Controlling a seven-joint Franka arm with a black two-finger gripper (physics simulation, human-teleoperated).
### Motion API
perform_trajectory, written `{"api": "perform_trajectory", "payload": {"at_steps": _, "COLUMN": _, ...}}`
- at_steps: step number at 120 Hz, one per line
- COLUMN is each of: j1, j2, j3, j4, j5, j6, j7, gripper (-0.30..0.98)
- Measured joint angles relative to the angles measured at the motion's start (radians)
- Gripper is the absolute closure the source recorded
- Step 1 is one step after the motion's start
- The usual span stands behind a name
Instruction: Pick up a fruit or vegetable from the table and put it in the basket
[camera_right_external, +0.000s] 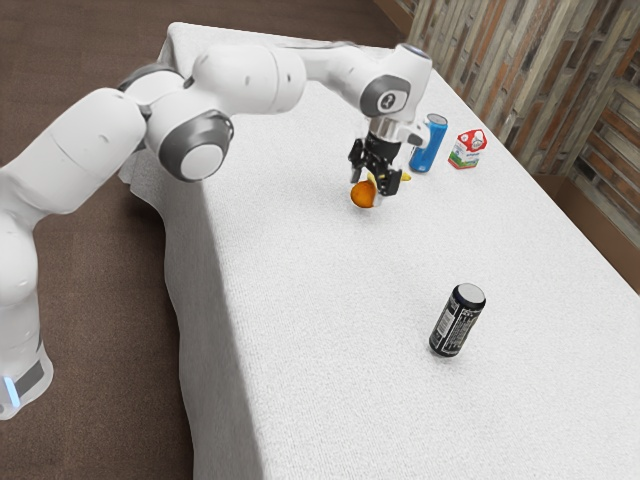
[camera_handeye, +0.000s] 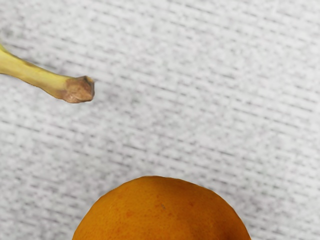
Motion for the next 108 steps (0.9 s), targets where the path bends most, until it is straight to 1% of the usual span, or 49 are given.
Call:
{"api": "perform_trajectory", "payload": {"at_steps": 35, "j1": 0.002, "j2": 0.011, "j3": 0.0, "j4": -0.018, "j5": -0.005, "j6": 0.025, "j7": 0.002, "gripper": 0.0}}
{"api": "perform_trajectory", "payload": {"at_steps": 38, "j1": 0.002, "j2": 0.011, "j3": 0.0, "j4": -0.019, "j5": -0.006, "j6": 0.026, "j7": 0.002, "gripper": 0.03}}
{"api": "perform_trajectory", "payload": {"at_steps": 53, "j1": 0.0, "j2": 0.01, "j3": 0.0, "j4": -0.02, "j5": -0.01, "j6": 0.029, "j7": 0.002, "gripper": 0.28}}
{"api": "perform_trajectory", "payload": {"at_steps": 61, "j1": -0.003, "j2": 0.003, "j3": 0.0, "j4": -0.02, "j5": -0.009, "j6": 0.03, "j7": 0.002, "gripper": 0.32}}
{"api": "perform_trajectory", "payload": {"at_steps": 72, "j1": -0.013, "j2": -0.04, "j3": 0.0, "j4": -0.018, "j5": -0.007, "j6": 0.024, "j7": 0.003, "gripper": 0.35}}
{"api": "perform_trajectory", "payload": {"at_steps": 82, "j1": -0.062, "j2": -0.109, "j3": 0.007, "j4": -0.009, "j5": -0.002, "j6": 0.006, "j7": 0.006, "gripper": 0.35}}
{"api": "perform_trajectory", "payload": {"at_steps": 92, "j1": -0.138, "j2": -0.186, "j3": 0.012, "j4": 0.005, "j5": 0.002, "j6": -0.016, "j7": 0.007, "gripper": 0.35}}
{"api": "perform_trajectory", "payload": {"at_steps": 98, "j1": -0.204, "j2": -0.226, "j3": 0.045, "j4": 0.033, "j5": 0.006, "j6": -0.034, "j7": 0.008, "gripper": 0.34}}
{"api": "perform_trajectory", "payload": {"at_steps": 103, "j1": -0.276, "j2": -0.255, "j3": 0.084, "j4": 0.047, "j5": 0.008, "j6": -0.049, "j7": 0.008, "gripper": 0.33}}
{"api": "perform_trajectory", "payload": {"at_steps": 108, "j1": -0.341, "j2": -0.273, "j3": 0.104, "j4": 0.071, "j5": 0.01, "j6": -0.062, "j7": 0.008, "gripper": 0.34}}
